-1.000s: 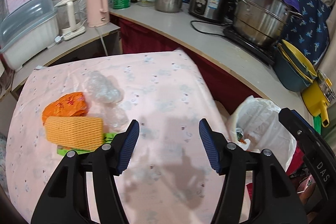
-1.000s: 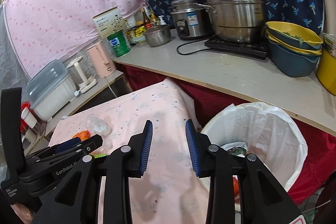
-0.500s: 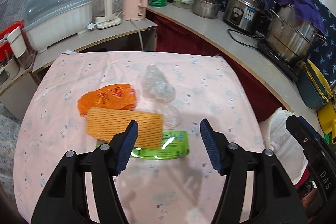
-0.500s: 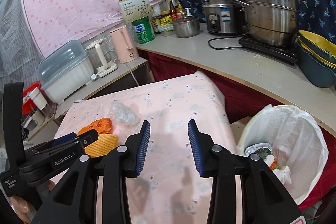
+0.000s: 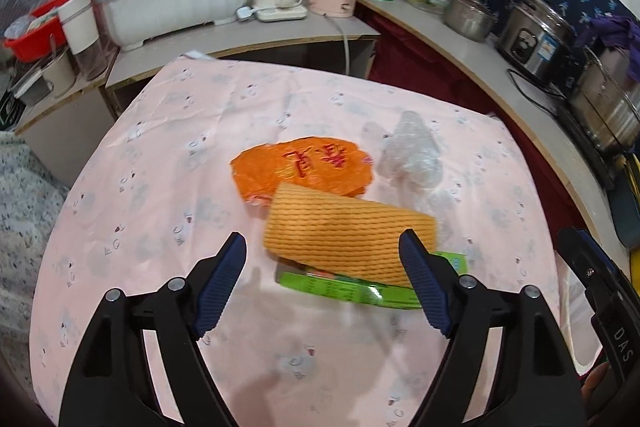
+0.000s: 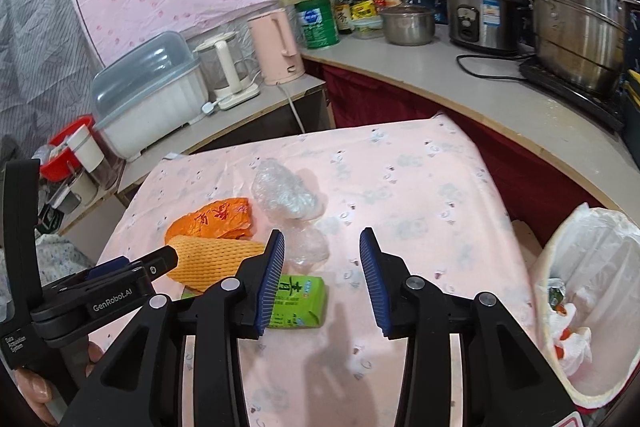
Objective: Collect trash
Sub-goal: 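Move both grippers back over the wafer and clear plastic bag, then grasp the orange wafer with the left gripper while the right grasps the clear plastic bag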
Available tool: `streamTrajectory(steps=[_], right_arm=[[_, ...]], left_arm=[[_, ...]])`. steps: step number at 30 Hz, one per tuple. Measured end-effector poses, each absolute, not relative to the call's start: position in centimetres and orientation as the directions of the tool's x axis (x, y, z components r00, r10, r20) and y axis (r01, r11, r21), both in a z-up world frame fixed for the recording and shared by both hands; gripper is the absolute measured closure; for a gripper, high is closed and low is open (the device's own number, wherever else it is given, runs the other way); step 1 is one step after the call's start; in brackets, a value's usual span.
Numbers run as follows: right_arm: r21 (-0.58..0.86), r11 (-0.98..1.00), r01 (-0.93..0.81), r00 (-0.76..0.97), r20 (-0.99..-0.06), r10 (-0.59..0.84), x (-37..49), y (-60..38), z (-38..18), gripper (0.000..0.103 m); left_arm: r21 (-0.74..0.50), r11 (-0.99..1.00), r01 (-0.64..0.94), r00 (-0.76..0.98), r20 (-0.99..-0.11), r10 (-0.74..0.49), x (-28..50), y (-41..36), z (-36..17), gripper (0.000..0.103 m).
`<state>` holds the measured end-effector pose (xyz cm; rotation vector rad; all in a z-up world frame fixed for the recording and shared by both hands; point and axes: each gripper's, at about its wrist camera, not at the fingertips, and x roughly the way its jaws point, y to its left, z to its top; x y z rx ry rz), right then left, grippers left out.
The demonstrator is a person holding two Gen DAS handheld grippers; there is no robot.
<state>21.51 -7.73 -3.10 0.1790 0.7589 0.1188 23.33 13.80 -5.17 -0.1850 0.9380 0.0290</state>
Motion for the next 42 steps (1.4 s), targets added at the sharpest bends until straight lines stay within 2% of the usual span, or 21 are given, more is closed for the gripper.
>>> streamTrajectory(steps=[5,8,21,27,28,29,31,32,35,38,40,42], right_arm=[[0.195,0.978,-0.073,0.694,-0.695,0.190,23.7,-5.9,-4.6,0.064],[0.186,0.979,-0.088,0.682,-0.704,0.195,25.3,-5.0,-5.4,0.059],[0.151,0.983,-0.105,0.638,-0.748,0.183,33.0,-3.2,-8.7,0.052],[0.167,0.978,-0.126,0.599,-0.773,0.209,35.6,-2.7,-10.3,0.052],[0.166,0.978,-0.130,0.593,-0.777,0.211,35.9,-2.6,-10.7,0.052],[0.165,0.977,-0.133,0.586,-0.782,0.212,36.1,-2.5,-11.1,0.052],[0.164,0.976,-0.144,0.568,-0.794,0.217,36.3,-2.3,-11.8,0.058],[0.161,0.976,-0.147,0.566,-0.795,0.217,36.2,-2.3,-12.1,0.064],[0.149,0.976,-0.158,0.576,-0.789,0.214,35.5,-2.2,-12.3,0.072],[0.151,0.976,-0.158,0.581,-0.785,0.216,34.6,-2.6,-12.0,0.080],[0.159,0.976,-0.151,0.583,-0.782,0.218,33.8,-3.0,-11.7,0.092],[0.168,0.976,-0.137,0.590,-0.778,0.216,32.9,-3.7,-11.3,0.093]], left_arm=[[-0.161,0.976,-0.150,0.564,-0.825,-0.050,24.3,15.5,-6.7,0.024],[-0.174,0.968,-0.178,0.550,-0.834,-0.049,25.1,16.1,-7.5,0.020],[-0.290,0.901,-0.323,0.433,-0.892,-0.132,29.4,16.2,-10.3,0.019],[-0.254,0.880,-0.401,0.368,-0.925,-0.099,31.0,15.5,-11.8,0.021],[-0.247,0.877,-0.411,0.357,-0.929,-0.094,31.1,15.5,-12.1,0.023],[-0.241,0.878,-0.414,0.350,-0.932,-0.091,31.2,15.4,-12.4,0.032],[-0.226,0.883,-0.412,0.340,-0.937,-0.081,31.2,15.3,-12.8,0.040],[-0.218,0.886,-0.408,0.349,-0.935,-0.069,31.1,15.3,-12.7,0.052],[-0.227,0.893,-0.390,0.352,-0.932,-0.083,30.9,15.1,-12.6,0.073],[-0.240,0.896,-0.374,0.357,-0.929,-0.100,30.6,14.8,-12.5,0.079],[-0.244,0.902,-0.356,0.362,-0.926,-0.108,30.1,14.3,-12.3,0.084],[-0.247,0.909,-0.336,0.372,-0.921,-0.113,29.6,13.8,-11.8,0.087]])
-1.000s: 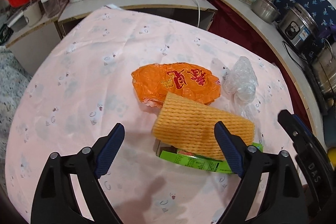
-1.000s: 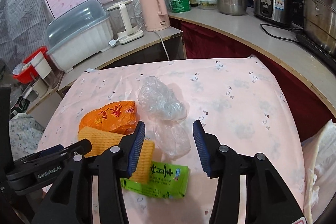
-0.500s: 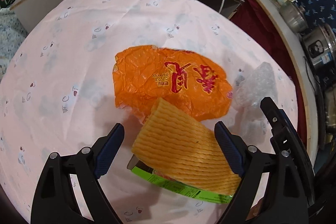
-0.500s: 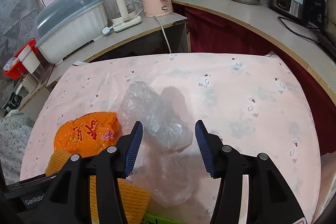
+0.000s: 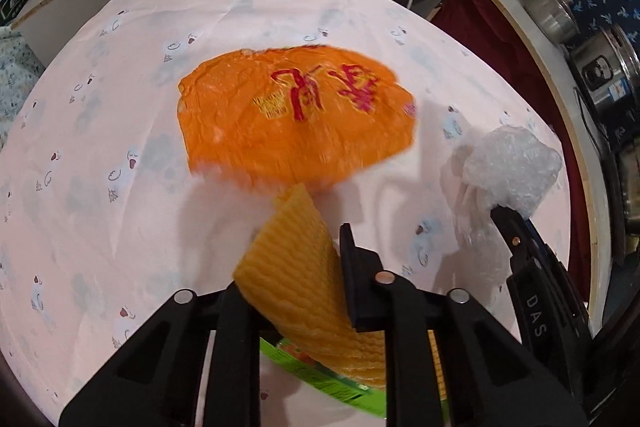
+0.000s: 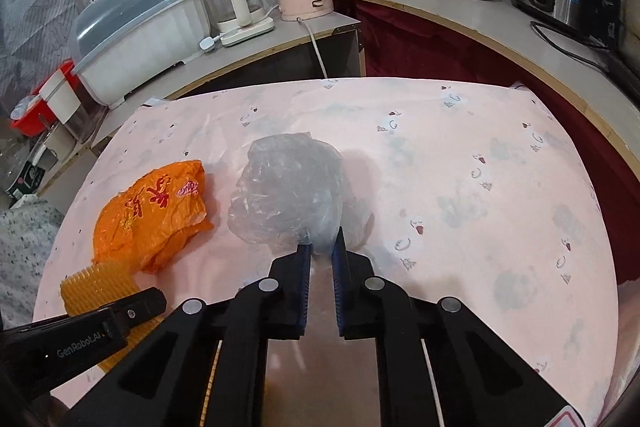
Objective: Collect trash
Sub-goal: 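Grasp the orange wafer with the left gripper while the right grasps the clear plastic bag, then lift the wafer and clear bag and carry both over the bin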
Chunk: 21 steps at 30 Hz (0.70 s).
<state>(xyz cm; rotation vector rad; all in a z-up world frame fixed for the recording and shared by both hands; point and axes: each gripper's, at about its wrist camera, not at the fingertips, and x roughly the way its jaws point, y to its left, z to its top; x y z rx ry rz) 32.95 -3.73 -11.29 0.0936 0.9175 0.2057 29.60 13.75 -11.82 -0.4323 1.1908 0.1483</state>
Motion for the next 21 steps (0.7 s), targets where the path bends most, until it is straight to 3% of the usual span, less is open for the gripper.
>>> streamTrajectory(steps=[21], right_arm=[[0.198,0.980,0.016,0.668,-0.732,0.137,19.5,-12.8,-6.8,0.094]], left_arm=[[-0.133,0.990,0.054,0.471,-0.871,-0.143,23.1,5.2,-6.5,0.088]])
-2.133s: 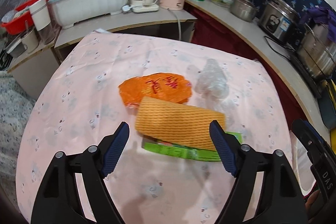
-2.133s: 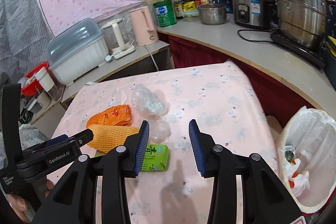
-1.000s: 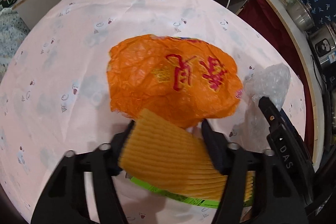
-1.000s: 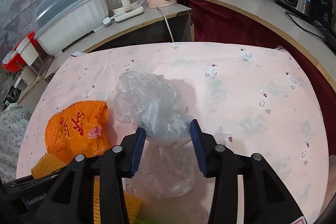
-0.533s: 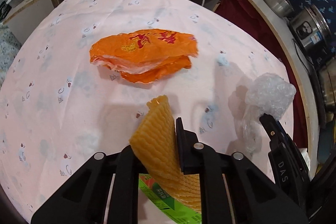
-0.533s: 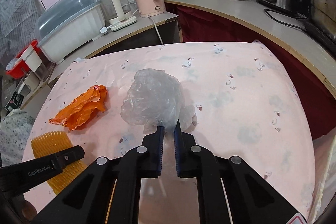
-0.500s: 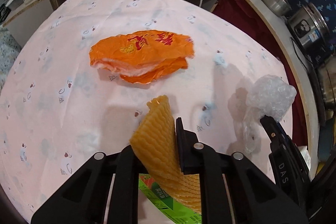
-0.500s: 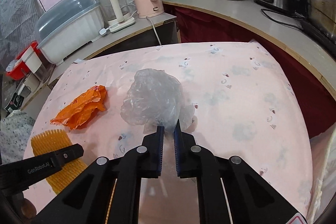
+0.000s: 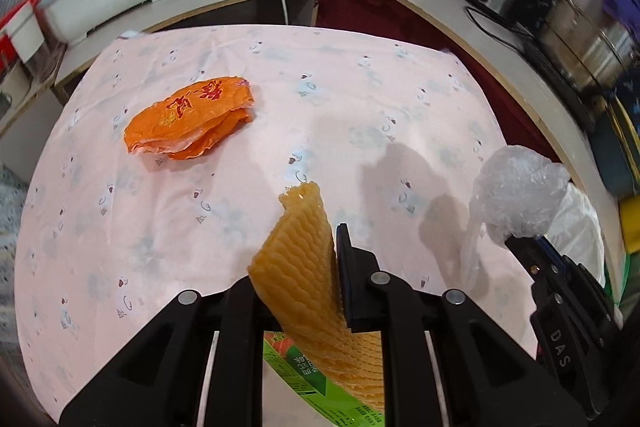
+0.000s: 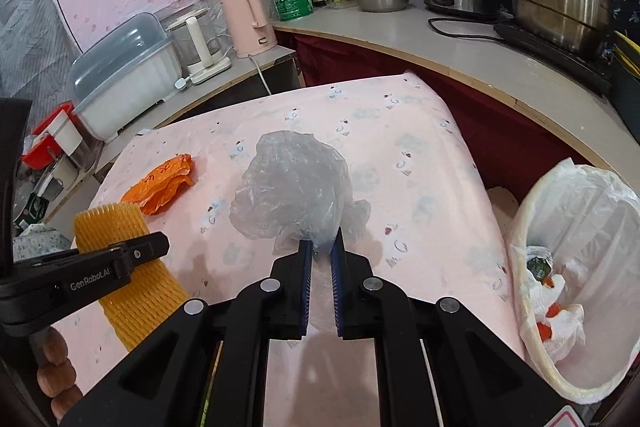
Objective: Collect trash
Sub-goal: 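Lift the wafer and clear bag and carry both over the bin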
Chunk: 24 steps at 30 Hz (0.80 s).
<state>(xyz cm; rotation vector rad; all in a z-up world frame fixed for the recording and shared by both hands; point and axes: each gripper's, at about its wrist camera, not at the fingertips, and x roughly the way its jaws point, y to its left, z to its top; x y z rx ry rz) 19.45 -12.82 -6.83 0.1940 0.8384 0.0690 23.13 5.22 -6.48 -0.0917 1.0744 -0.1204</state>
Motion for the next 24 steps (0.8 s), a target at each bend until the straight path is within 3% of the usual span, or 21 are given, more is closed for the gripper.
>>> streamTrajectory(steps=[4,13,24], right_arm=[[0.208,0.978,0.034,0.664,-0.736,0.134,17.5,-13.9,-7.0,0.094],[0.217,0.976,0.032,0.673,-0.726,0.139,14.6,-14.7,-6.7,0.094],[0.232,0.972,0.029,0.680,-0.718,0.151,13.0,-14.9,-6.5,0.094]], left_arm=[[-0.086,0.990,0.116,0.490,-0.862,-0.132,22.0,4.0,-6.1,0.081],[-0.084,0.988,0.132,0.494,-0.858,-0.139,18.8,4.4,-6.6,0.081],[-0.123,0.985,0.124,0.483,-0.860,-0.168,16.2,6.1,-6.6,0.092]])
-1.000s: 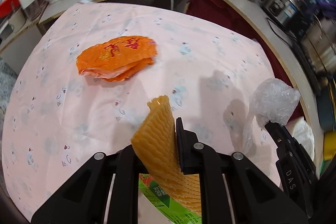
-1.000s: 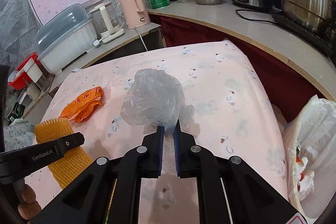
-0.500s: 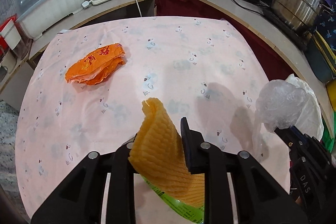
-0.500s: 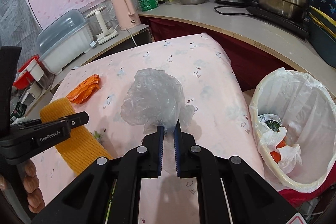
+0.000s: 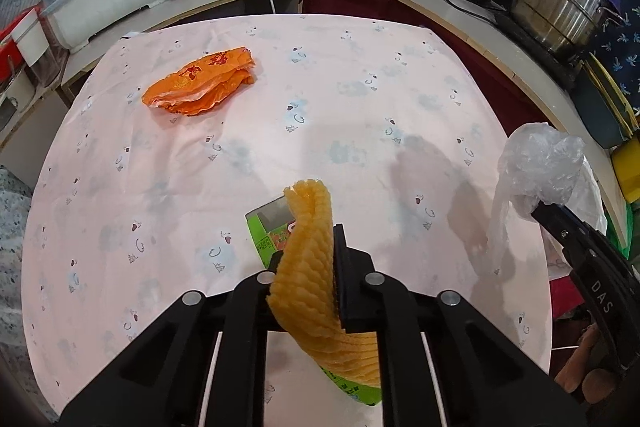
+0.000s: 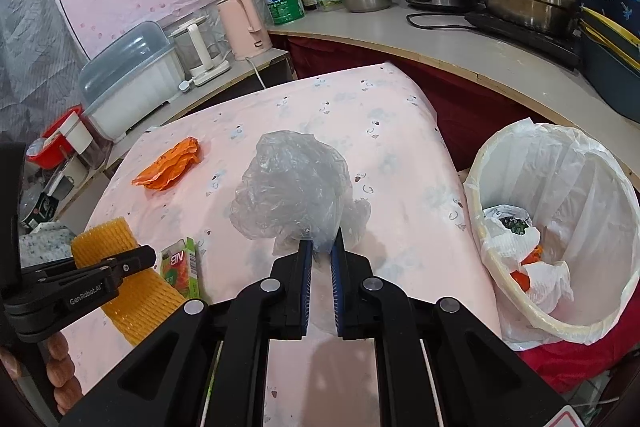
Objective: Collect trash
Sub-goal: 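Lift the wafer and clear bag and carry both over the bin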
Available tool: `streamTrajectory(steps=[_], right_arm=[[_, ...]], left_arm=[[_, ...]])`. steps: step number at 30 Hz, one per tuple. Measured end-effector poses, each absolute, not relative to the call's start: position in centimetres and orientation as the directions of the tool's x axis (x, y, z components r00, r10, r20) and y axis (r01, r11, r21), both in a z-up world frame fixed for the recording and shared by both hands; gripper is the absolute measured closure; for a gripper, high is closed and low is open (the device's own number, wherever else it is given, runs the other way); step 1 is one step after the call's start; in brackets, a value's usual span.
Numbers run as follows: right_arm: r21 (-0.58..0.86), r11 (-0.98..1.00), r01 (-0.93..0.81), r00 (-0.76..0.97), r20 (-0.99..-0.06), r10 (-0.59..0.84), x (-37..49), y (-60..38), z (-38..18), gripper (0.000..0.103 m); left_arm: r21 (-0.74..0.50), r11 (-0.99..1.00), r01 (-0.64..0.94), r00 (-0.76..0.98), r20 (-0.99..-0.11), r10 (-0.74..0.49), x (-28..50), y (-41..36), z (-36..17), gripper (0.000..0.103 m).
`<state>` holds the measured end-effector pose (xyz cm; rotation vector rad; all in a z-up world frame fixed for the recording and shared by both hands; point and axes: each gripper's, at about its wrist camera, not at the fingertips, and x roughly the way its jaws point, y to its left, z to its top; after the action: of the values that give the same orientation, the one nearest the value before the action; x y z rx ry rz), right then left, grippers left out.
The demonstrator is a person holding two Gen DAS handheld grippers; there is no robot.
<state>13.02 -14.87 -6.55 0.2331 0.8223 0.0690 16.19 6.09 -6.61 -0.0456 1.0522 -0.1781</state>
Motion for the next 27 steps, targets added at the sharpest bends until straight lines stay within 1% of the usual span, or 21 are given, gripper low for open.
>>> streamTrajectory(steps=[12,27], right_arm=[[0.240,0.970,0.046,0.707,-0.693,0.138,11.6,-16.1,-5.2,0.094],[0.243,0.955,0.167,0.749,-0.662,0.038,8.8,-22.3,-3.6,0.094]], left_arm=[[-0.147,0.975,0.168,0.518,-0.828,-0.214,15.5,4.0,-3.5,0.093],[-0.145,0.943,0.300,0.538,-0.791,-0.293,15.7,-4.4,-0.7,0.093]])
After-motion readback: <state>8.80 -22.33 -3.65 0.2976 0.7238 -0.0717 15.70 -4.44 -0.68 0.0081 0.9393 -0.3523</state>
